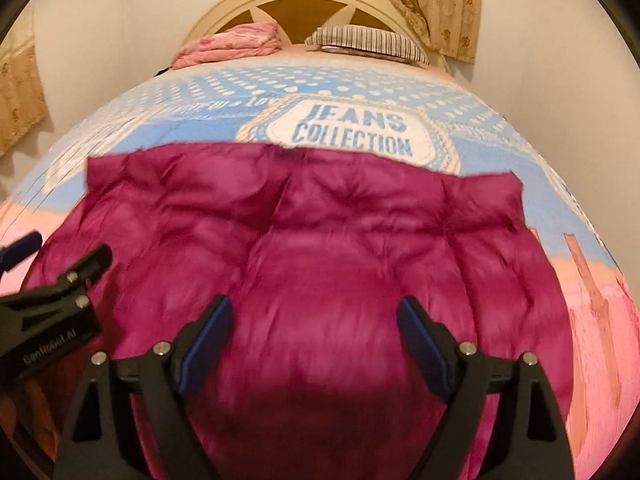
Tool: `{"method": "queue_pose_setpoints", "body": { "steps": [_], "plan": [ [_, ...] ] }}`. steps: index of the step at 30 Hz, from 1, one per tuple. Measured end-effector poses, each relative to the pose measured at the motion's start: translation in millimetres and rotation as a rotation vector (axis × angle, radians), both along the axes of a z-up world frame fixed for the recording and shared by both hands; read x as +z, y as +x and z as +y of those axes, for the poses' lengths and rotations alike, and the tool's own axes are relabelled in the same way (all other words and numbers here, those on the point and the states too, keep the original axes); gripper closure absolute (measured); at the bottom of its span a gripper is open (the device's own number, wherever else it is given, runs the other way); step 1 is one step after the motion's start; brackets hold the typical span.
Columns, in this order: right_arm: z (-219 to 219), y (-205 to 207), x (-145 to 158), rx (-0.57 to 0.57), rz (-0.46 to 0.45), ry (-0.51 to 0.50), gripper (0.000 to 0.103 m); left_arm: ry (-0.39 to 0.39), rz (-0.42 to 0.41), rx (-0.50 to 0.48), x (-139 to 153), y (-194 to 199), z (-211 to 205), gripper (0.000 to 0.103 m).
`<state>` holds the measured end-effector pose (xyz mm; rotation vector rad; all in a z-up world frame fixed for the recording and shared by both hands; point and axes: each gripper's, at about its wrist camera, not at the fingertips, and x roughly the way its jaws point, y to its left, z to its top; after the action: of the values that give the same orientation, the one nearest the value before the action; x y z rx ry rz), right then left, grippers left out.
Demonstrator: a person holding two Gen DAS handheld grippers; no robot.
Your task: Fold large clothes
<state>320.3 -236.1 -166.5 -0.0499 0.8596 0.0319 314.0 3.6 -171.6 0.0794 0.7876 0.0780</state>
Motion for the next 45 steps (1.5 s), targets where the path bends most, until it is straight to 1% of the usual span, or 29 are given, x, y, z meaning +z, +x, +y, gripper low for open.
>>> {"method": "queue_pose_setpoints", "body": {
  "steps": [2,3,7,10,12,14,15,17,21,22,24,25,26,28,32,33,34,35,36,37,38,39,40,42,45],
  "plan": [
    [4.6,-9.5,-12.7,-0.006,0.008,-0.034,0.015,0.005,0.022,0.024,-12.4,-3.9,4.4,0.005],
    [5.9,-10.8,-17.9,-0.008,-0.001,-0.043,0.014,-0.011,0.020,0.029,-15.4,-7.0,7.1,0.005],
    [4.2,-8.0,-30.1,-0.019,0.002,-0.039,0.012,-0.041,0.024,0.051,-15.6,-12.5,13.3,0.005],
    [1.8,-8.6,-27.0,-0.021,0.006,-0.026,0.012,-0.074,0.035,0.076,-12.1,-26.5,21.1,0.005],
    [-6.1,-19.5,-18.5,-0.030,-0.009,0.013,0.014,-0.115,0.011,0.081,-4.2,-43.6,28.3,0.006],
    [-13.9,-39.9,-6.6,-0.042,-0.034,0.062,0.014,-0.164,-0.022,0.072,1.9,-65.2,36.4,0.006],
    [-14.9,-48.4,-3.1,-0.039,-0.048,0.067,0.014,-0.189,-0.023,0.072,1.9,-75.1,39.5,0.006],
    [-13.6,-64.7,-1.8,-0.027,-0.065,0.044,0.014,-0.230,-0.004,0.074,-3.9,-83.7,44.1,0.006],
    [-9.9,-68.4,-18.0,-0.018,-0.042,0.030,0.013,-0.259,0.045,0.132,-23.2,-84.5,51.9,0.006],
    [-8.0,-67.4,-21.7,-0.016,-0.041,0.020,0.012,-0.297,0.049,0.139,-25.0,-84.6,55.7,0.006],
    [-4.0,-65.1,-25.6,-0.012,-0.034,-0.010,0.012,-0.319,0.051,0.141,-25.1,-83.9,57.5,0.006],
    [-2.0,-63.4,-26.3,-0.011,-0.032,-0.020,0.012,-0.338,0.069,0.131,-27.4,-81.2,56.6,0.006],
    [-1.4,-62.0,-26.9,-0.010,-0.029,-0.024,0.012,-0.374,0.093,0.120,-31.6,-78.8,57.8,0.006],
    [-1.3,-58.3,-28.9,-0.008,-0.017,-0.021,0.011,-0.423,0.078,0.114,-32.6,-80.0,60.9,0.006],
    [-1.4,-55.2,-32.2,-0.012,-0.005,-0.016,0.010,-0.427,0.053,0.077,-29.8,-79.9,56.4,0.006],
    [-0.8,-55.0,-32.1,-0.012,-0.006,-0.023,0.010,-0.438,0.042,0.072,-29.6,-79.9,57.3,0.011],
    [0.2,-55.8,-32.1,-0.012,-0.009,-0.028,0.010,-0.445,0.032,0.067,-28.5,-79.9,57.6,0.018],
    [0.6,-55.7,-32.0,-0.013,-0.012,-0.031,0.010,-0.438,0.018,0.060,-27.0,-81.4,57.0,0.024],
    [0.0,-56.7,-32.3,-0.013,-0.013,-0.030,0.010,-0.436,0.006,0.047,-25.6,-84.3,56.7,0.040],
    [-0.2,-58.0,-32.2,-0.013,-0.014,-0.030,0.010,-0.446,0.002,0.020,-24.8,-85.8,55.4,0.060],
    [0.2,-57.9,-32.2,-0.013,-0.014,-0.033,0.010,-0.449,-0.004,-0.001,-23.5,-86.3,53.9,0.068],
    [1.4,-58.0,-32.1,-0.013,-0.016,-0.040,0.010,-0.449,-0.010,-0.017,-21.8,-86.1,52.2,0.082],
    [3.4,-58.5,-32.2,-0.014,-0.018,-0.050,0.010,-0.431,-0.027,-0.027,-18.7,-87.6,50.1,0.088],
    [7.5,-58.8,-32.2,-0.018,-0.021,-0.067,0.010,-0.419,-0.058,-0.042,-11.5,-92.7,49.1,0.093],
    [11.8,-59.4,-31.9,-0.026,-0.018,-0.074,0.010,-0.433,-0.092,-0.052,1.4,-96.8,57.9,0.094]
  ]
}}
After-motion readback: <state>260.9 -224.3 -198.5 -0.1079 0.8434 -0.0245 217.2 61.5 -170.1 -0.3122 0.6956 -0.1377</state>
